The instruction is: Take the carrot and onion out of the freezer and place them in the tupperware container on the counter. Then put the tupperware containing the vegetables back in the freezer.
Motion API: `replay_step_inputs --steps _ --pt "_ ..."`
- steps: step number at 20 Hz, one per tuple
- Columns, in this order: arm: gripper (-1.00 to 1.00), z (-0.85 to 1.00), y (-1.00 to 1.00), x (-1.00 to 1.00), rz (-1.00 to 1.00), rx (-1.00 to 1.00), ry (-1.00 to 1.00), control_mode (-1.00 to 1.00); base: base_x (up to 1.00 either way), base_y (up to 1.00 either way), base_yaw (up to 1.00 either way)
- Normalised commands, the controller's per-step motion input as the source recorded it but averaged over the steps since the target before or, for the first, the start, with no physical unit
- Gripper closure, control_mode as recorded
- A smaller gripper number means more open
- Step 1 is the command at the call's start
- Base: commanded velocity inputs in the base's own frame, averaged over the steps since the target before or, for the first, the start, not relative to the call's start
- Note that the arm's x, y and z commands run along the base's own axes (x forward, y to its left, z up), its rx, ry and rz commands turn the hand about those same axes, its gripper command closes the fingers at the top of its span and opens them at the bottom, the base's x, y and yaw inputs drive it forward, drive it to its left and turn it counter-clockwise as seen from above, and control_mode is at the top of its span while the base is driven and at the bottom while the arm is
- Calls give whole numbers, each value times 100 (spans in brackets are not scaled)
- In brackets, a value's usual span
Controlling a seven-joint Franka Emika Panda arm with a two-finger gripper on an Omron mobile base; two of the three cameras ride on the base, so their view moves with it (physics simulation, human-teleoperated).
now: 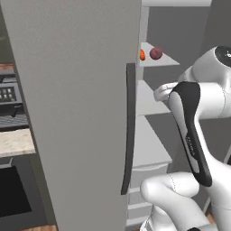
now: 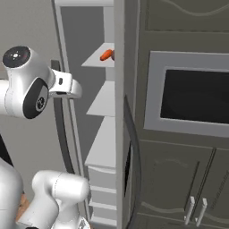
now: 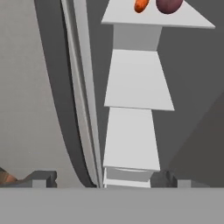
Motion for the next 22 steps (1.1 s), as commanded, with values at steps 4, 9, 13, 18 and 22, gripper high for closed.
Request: replay_step_inputs --steps 4,9,13,18,22 --pt "-100 0 0 0 0 0 0 100 56 -3 0" --pt "-100 0 0 0 0 0 0 100 73 0 0" --pt "-100 0 -4 0 0 0 1 -100 29 -4 0" --pt "-100 0 -11 0 0 2 0 -100 0 0 0" --pt "-100 14 -17 9 0 0 0 -100 0 0 0"
